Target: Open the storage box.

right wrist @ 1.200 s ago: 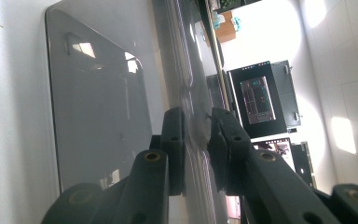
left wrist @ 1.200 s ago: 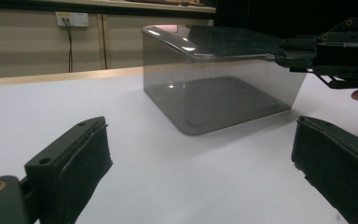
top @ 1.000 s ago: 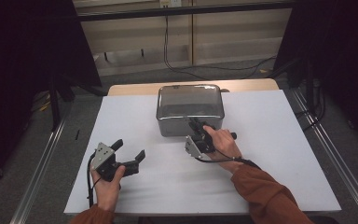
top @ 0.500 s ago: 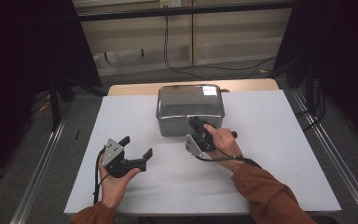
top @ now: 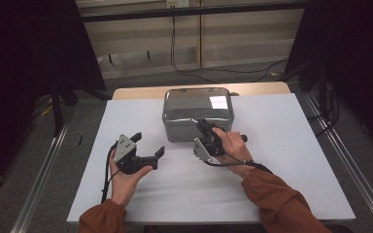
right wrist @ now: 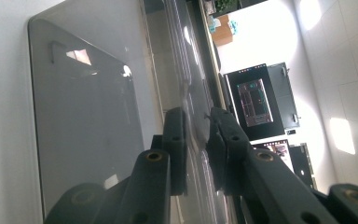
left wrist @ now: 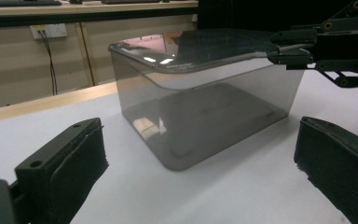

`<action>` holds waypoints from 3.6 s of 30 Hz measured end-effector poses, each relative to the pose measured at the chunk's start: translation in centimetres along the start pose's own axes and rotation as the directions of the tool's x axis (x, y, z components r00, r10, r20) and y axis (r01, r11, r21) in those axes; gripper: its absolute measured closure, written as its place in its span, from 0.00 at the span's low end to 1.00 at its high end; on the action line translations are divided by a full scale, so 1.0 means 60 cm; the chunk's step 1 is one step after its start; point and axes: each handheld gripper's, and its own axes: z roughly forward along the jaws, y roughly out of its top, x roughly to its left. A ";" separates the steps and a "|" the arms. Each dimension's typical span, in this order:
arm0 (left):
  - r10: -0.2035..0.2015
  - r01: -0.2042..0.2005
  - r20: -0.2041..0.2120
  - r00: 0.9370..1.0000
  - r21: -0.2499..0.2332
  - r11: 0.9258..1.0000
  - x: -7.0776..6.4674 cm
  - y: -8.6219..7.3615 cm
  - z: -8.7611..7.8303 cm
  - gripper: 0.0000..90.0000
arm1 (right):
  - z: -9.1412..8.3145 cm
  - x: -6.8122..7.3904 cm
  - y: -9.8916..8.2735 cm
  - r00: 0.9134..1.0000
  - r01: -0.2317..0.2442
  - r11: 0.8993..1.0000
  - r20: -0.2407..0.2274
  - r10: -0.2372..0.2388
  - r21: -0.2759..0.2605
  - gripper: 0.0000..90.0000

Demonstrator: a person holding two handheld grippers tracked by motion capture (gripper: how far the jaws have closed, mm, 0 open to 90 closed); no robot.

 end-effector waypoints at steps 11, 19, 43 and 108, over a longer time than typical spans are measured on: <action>0.009 -0.008 0.005 1.000 -0.021 1.000 0.013 0.010 0.027 0.03 | -0.001 -0.008 0.002 1.000 -0.003 1.000 0.006 0.003 -0.001 0.86; 0.010 -0.009 0.021 1.000 -0.007 1.000 0.011 0.017 0.044 0.02 | -0.001 -0.020 0.004 1.000 -0.020 1.000 0.023 0.021 -0.011 0.87; 0.050 -0.051 -0.009 0.999 -0.025 0.998 0.041 0.051 0.129 0.04 | 0.000 -0.051 0.010 0.999 -0.026 1.000 0.041 0.027 -0.017 0.89; 0.128 -0.130 -0.050 0.991 -0.044 0.991 0.046 0.058 0.159 0.19 | -0.008 -0.059 -0.095 0.779 -0.624 0.781 -0.085 0.621 -0.011 0.34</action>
